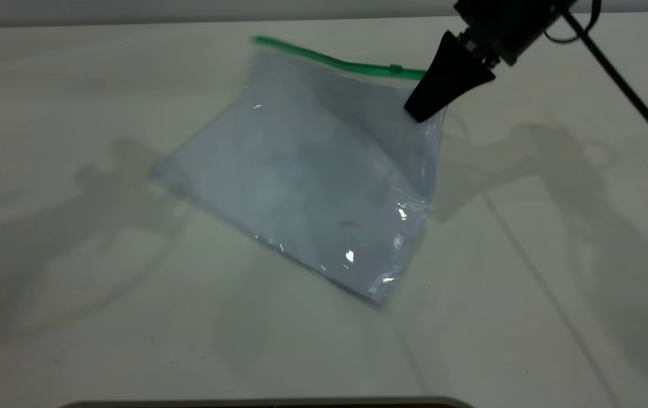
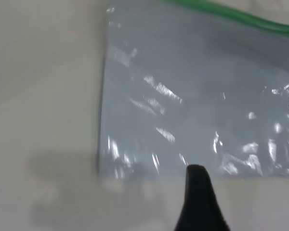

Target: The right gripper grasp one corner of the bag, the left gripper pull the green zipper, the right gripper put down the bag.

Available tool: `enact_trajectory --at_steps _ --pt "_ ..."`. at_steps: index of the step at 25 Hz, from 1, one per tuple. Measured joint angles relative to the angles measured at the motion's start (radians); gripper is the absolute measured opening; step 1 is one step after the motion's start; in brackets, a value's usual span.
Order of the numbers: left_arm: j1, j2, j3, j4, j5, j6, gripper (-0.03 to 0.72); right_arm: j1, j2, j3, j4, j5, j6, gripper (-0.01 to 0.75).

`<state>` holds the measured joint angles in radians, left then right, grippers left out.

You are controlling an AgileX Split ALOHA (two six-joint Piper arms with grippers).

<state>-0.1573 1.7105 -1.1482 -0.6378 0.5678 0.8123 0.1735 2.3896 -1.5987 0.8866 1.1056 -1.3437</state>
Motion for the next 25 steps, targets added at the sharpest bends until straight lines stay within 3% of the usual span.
enact_trajectory --at_steps 8,15,25 --pt "-0.105 0.219 -0.194 -0.001 -0.008 0.055 0.568 -0.013 0.003 -0.039 -0.007 -0.058 0.008 0.034" --pt "-0.180 0.466 -0.451 -0.001 0.013 0.185 0.568 -0.013 0.004 -0.041 0.020 -0.081 0.000 0.034" --pt "-0.258 0.789 -0.891 -0.069 0.282 0.281 0.568 -0.013 0.004 -0.041 0.026 -0.076 -0.002 0.034"
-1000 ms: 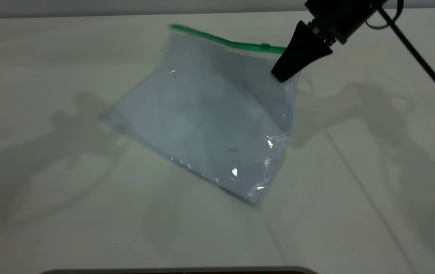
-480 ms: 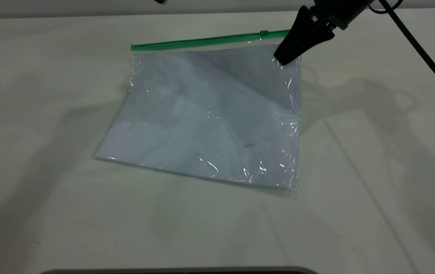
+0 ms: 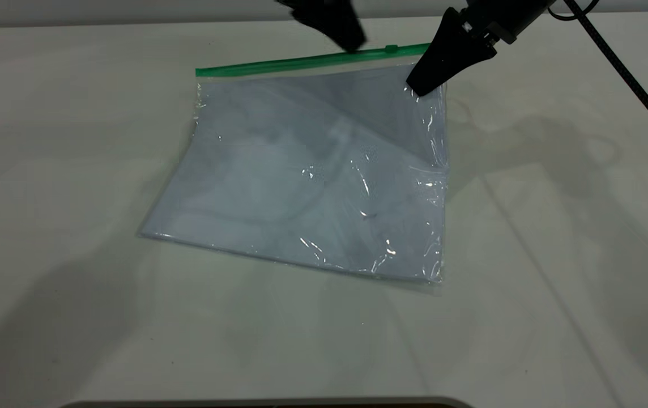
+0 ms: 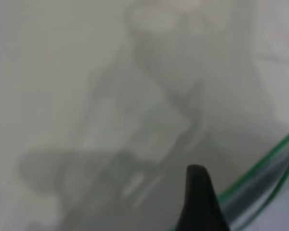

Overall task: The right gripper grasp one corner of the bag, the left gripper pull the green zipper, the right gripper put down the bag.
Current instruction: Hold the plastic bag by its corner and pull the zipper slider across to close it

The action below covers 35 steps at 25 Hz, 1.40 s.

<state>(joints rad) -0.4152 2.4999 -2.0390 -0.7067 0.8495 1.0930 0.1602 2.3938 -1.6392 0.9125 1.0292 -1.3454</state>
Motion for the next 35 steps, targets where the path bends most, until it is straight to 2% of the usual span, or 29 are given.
enact_trajectory --at_steps 3,10,15,21,30,35 --pt "-0.020 0.026 -0.051 -0.064 0.008 0.040 0.568 0.000 0.000 0.000 0.000 0.001 0.000 0.034" --pt "-0.042 0.068 -0.060 -0.127 -0.014 0.082 0.566 0.000 0.000 0.000 0.001 0.005 0.000 0.034" --pt "-0.052 0.079 -0.060 -0.174 -0.024 0.114 0.523 0.000 0.003 0.000 0.000 0.005 0.003 0.034" --pt "-0.057 0.079 -0.060 -0.174 -0.023 0.124 0.441 -0.001 0.005 0.000 -0.001 0.003 0.004 0.034" --pt "-0.056 0.079 -0.060 -0.133 -0.023 0.111 0.423 -0.001 0.006 0.000 -0.007 0.003 0.006 0.034" --pt "-0.056 0.079 -0.060 -0.132 -0.018 0.110 0.386 -0.001 0.006 0.000 -0.007 0.003 0.006 0.034"
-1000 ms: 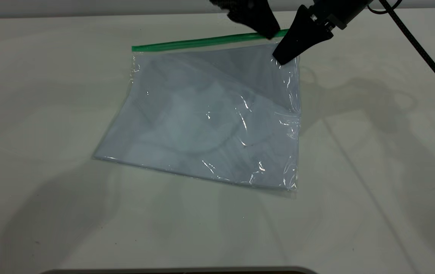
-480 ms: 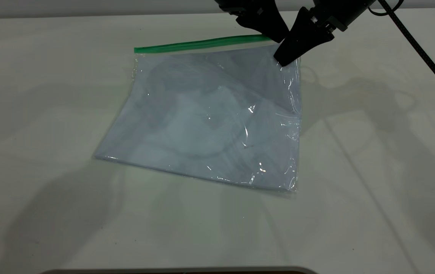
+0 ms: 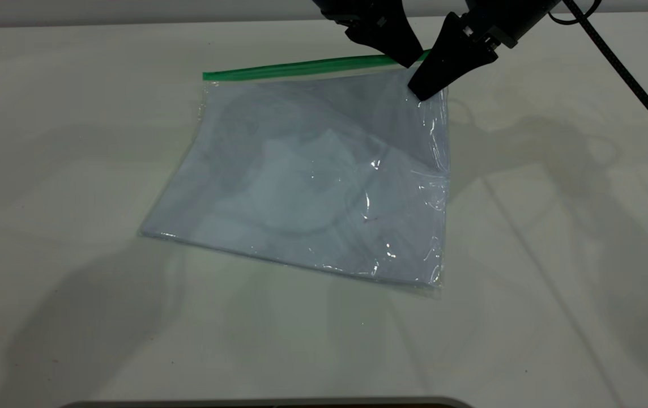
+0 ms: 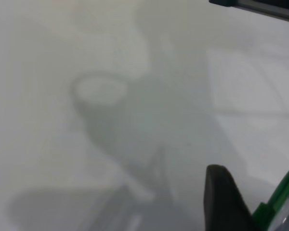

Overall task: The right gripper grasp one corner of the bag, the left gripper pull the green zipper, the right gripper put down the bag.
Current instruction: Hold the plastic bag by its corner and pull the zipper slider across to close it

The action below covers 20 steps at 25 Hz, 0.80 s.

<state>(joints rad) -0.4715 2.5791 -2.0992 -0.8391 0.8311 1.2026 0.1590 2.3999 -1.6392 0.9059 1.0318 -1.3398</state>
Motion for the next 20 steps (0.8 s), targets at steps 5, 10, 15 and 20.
enact_trajectory --at_steps 5,10,15,20 --pt "0.000 0.000 0.000 0.003 0.005 0.000 0.287 0.000 0.000 0.000 0.000 0.000 0.000 0.034" --pt "0.000 0.000 0.000 0.014 0.005 0.000 0.160 0.000 0.000 0.000 -0.001 0.000 0.000 0.034" --pt "0.000 0.000 0.000 0.021 0.006 0.000 0.106 0.000 0.000 0.000 -0.001 0.000 0.000 0.034" --pt "0.000 0.000 0.000 0.022 0.007 0.008 0.079 0.000 0.000 0.000 -0.001 0.000 0.001 0.034"
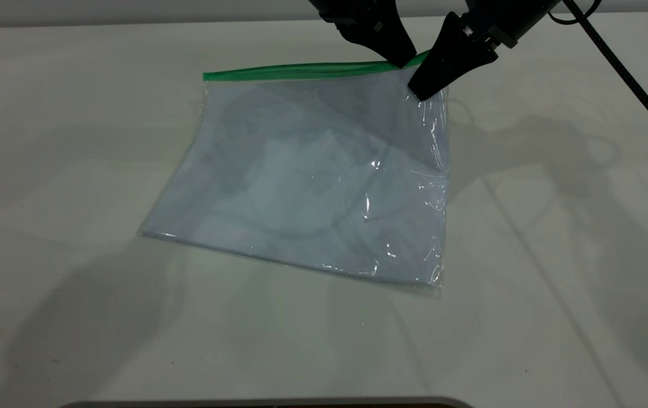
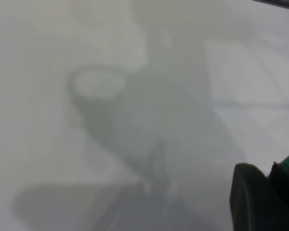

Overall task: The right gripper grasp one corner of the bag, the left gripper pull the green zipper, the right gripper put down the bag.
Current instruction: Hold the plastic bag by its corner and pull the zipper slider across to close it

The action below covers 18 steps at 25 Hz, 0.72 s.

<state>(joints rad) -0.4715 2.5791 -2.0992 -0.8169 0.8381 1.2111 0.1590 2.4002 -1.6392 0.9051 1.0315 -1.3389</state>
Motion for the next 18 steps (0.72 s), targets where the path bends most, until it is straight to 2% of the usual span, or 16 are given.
enact_trajectory --at_steps 6,18 --pt "0.000 0.000 0.000 0.000 -0.010 0.029 0.075 -0.011 0.000 -0.001 0.007 -0.001 0.000 0.034" --pt "0.016 0.000 -0.002 0.015 -0.061 0.042 0.073 -0.079 0.000 -0.002 0.054 0.007 -0.008 0.034"
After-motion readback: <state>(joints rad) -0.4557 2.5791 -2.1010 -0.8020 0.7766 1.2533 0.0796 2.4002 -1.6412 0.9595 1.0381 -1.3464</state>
